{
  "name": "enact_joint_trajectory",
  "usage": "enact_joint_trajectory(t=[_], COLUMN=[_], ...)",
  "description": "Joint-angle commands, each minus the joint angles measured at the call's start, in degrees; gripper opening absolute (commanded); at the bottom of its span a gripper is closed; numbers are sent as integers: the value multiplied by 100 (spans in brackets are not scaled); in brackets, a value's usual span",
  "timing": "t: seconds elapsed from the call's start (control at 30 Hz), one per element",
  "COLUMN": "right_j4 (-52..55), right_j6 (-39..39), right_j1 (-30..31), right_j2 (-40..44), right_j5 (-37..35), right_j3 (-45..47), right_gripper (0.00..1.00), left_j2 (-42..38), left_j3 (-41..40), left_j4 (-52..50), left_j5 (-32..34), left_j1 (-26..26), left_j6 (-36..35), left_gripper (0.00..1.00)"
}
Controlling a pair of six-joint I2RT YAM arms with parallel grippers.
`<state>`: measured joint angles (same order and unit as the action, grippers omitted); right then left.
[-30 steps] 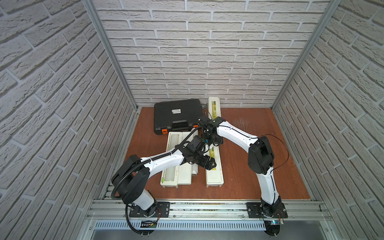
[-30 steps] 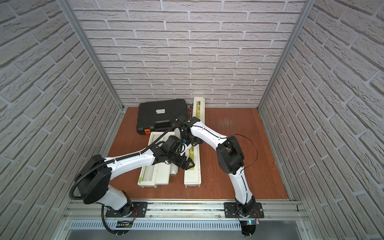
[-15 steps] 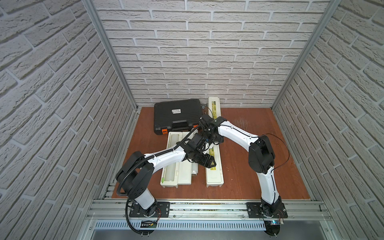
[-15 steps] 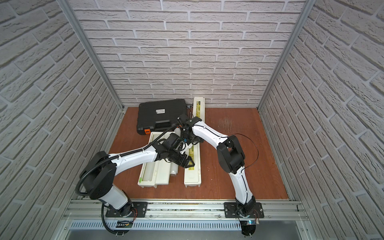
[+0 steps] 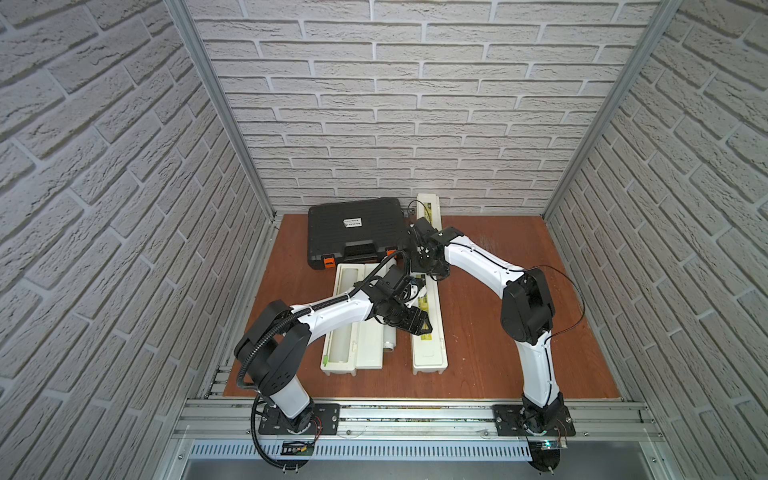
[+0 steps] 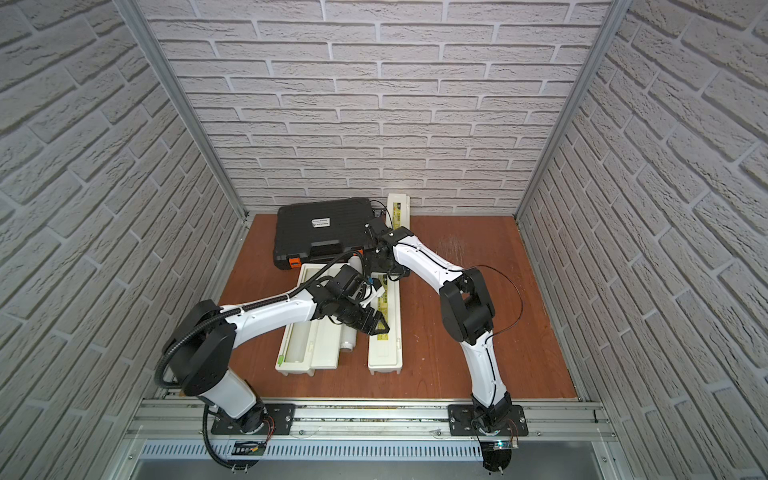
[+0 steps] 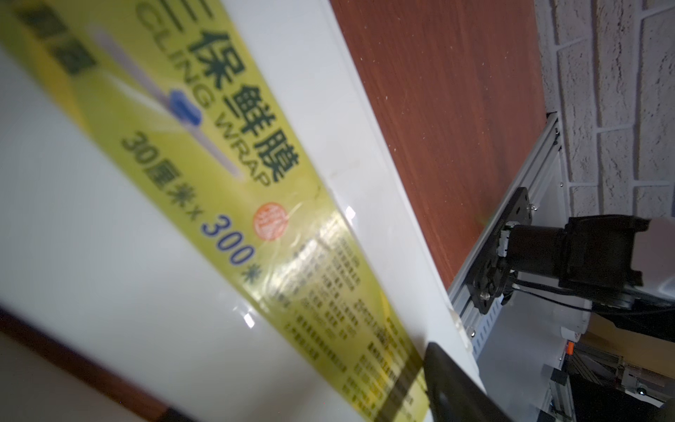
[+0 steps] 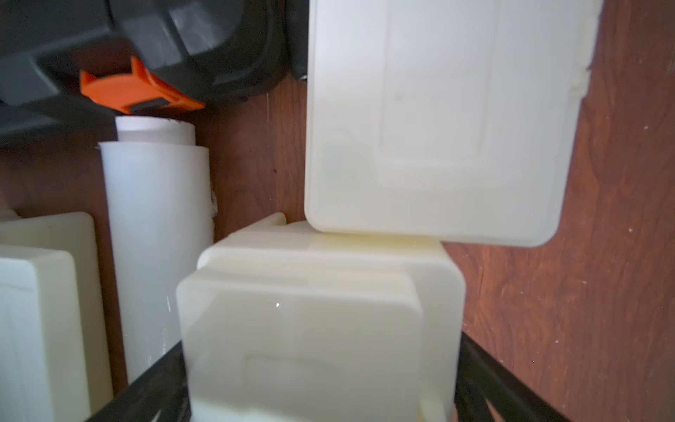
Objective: Put plastic wrap rolls into dispensers
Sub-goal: Close the lid on the plastic wrap cutting box.
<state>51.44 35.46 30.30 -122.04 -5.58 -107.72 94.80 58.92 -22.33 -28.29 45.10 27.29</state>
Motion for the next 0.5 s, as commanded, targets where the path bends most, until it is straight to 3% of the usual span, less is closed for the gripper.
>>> enact_joint_trajectory(t=[0.0, 0.2, 0.47], right_j4=[-293, -478, -743], right_j6=[-236, -626, -1380], right_j1=[-113, -382, -754], right_j2=[435, 1251, 2436], right_j5=[217, 589, 2288], right_j3=[-80, 490, 2136], right_gripper=[100, 100, 97], left_j2=[698, 784, 892], left_j3=[-449, -394, -425], left_j4=[-714, -731, -598], left_j5=[1127, 1131, 1035], left_j1=[51, 51, 79], left_j6=[-112, -44, 123], left_gripper=[77, 77, 76])
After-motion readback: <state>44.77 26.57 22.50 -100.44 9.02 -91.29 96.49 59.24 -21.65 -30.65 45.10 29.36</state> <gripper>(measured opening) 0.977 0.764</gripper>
